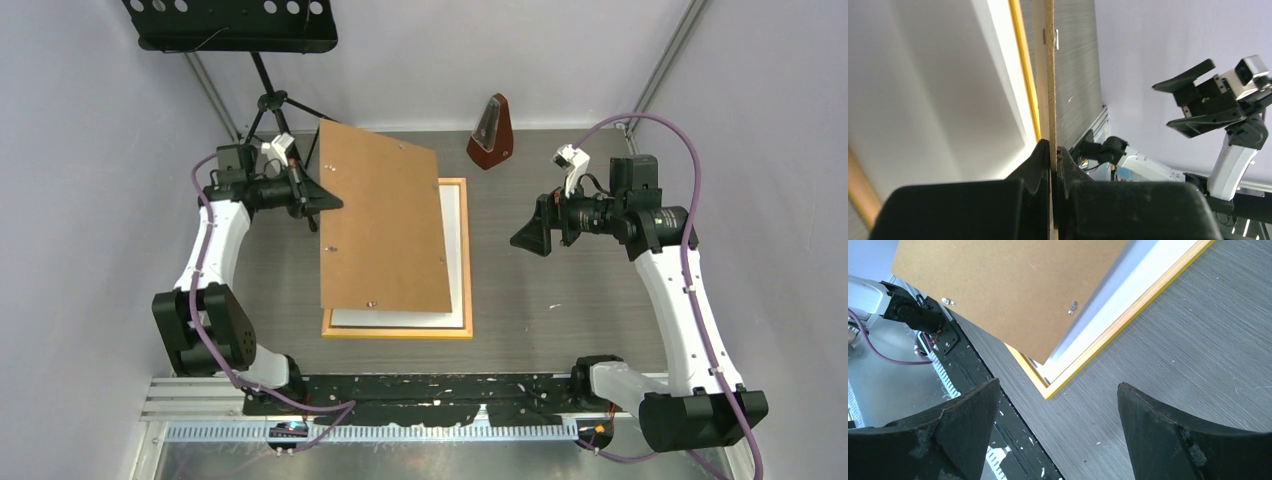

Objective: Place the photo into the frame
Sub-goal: Turn over the photo frame item at the center of the board, then place the photo frame item in the photo frame.

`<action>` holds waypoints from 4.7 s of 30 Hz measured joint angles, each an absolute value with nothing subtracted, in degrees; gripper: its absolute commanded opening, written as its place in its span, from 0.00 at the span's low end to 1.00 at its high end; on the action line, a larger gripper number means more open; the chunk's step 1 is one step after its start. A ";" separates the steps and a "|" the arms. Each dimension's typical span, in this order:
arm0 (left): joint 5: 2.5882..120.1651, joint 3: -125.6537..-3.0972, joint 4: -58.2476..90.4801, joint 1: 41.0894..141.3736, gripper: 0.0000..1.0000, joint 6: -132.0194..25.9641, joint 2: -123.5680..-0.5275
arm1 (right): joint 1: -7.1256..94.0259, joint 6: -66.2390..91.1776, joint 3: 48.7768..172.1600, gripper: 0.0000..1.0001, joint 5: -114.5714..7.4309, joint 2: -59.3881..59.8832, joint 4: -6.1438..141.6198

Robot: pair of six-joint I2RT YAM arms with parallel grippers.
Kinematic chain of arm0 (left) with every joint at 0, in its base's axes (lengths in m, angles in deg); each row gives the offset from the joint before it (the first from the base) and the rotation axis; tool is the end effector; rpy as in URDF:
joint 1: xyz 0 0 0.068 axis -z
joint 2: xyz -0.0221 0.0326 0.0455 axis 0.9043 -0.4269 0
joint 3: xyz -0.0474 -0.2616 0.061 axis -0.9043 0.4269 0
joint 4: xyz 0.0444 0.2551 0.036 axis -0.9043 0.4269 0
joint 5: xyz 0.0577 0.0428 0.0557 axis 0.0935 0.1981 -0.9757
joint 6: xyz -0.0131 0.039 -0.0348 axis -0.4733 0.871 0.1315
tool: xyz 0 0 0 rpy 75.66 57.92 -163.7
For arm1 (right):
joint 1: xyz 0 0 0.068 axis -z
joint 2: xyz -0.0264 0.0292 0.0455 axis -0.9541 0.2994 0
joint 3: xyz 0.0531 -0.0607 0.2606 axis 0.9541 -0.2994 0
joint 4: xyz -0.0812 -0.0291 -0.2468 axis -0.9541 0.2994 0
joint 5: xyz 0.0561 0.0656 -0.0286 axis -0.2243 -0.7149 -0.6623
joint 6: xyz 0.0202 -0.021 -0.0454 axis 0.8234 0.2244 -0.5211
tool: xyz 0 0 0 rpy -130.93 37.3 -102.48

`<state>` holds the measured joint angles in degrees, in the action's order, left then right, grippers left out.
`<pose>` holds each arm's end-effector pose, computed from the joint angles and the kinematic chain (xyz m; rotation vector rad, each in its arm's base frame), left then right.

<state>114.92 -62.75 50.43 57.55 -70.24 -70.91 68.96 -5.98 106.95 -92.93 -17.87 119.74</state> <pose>0.3106 0.0075 0.3111 -0.1718 2.2487 -1.4548 0.2016 0.0388 0.3792 -0.6821 2.0718 0.8654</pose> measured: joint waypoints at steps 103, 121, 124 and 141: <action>117.47 -62.14 43.85 61.60 0.00 -71.12 -87.15 | 69.44 -5.98 103.61 0.93 -91.21 -19.86 118.15; 117.45 -63.10 44.11 62.25 0.00 -70.99 -88.18 | 69.81 -5.96 103.28 0.93 -91.18 -20.23 118.15; 117.45 -63.14 44.13 62.25 0.00 -70.99 -88.29 | 69.81 -5.96 103.28 0.93 -91.18 -20.45 118.12; 117.21 -63.12 43.69 62.36 0.00 -70.83 -89.27 | 69.88 -5.96 103.28 0.93 -91.18 -20.50 118.15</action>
<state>117.21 -63.12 43.69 62.36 -70.83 -89.27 69.88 -5.96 103.28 -91.18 -20.50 118.15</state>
